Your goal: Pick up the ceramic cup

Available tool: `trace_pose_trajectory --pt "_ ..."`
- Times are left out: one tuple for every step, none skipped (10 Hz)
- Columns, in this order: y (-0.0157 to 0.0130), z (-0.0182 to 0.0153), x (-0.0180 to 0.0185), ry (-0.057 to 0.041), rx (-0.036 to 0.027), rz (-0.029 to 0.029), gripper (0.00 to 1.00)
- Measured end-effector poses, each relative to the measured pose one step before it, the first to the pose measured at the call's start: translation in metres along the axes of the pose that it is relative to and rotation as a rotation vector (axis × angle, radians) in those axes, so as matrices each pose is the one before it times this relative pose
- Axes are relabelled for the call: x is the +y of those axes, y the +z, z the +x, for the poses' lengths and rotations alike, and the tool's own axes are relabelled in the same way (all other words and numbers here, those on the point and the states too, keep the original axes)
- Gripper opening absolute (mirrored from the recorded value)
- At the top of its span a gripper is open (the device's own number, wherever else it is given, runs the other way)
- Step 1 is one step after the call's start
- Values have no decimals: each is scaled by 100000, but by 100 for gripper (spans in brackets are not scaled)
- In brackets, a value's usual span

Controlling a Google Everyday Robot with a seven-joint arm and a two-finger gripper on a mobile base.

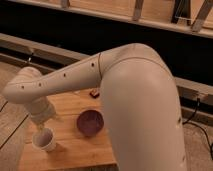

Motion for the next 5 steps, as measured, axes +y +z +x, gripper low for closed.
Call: trace_pose_trajectory --pt "97 -59 428 -699 344 -614 65" --pt "210 -92 647 -1130 535 -927 65" --pt "384 -30 618 -1262 863 -936 65" --pt "185 -6 272 -503 396 -532 65" --pt "333 -35 424 -731 504 -929 65"
